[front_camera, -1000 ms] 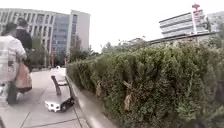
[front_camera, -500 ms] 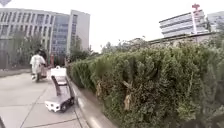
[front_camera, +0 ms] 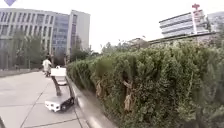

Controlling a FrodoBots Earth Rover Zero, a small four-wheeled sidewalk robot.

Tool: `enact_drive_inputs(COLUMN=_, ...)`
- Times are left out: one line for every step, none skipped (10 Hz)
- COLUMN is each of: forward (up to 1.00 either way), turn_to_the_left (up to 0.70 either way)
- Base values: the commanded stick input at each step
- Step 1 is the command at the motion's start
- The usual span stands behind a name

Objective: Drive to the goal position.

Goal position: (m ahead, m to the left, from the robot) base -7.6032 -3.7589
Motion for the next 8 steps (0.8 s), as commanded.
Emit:
enact_drive_inputs(forward=0.05, turn_to_the_left=0.0)
enact_drive_inputs(forward=0.05, turn_to_the_left=0.0)
enact_drive_inputs(forward=0.05, turn_to_the_left=0.0)
enact_drive_inputs(forward=0.05, turn_to_the_left=0.0)
enact_drive_inputs(forward=0.05, turn_to_the_left=0.0)
enact_drive_inputs(forward=0.05, turn_to_the_left=0.0)
enact_drive_inputs(forward=0.05, turn_to_the_left=0.0)
enact_drive_inputs(forward=0.05, turn_to_the_left=0.0)
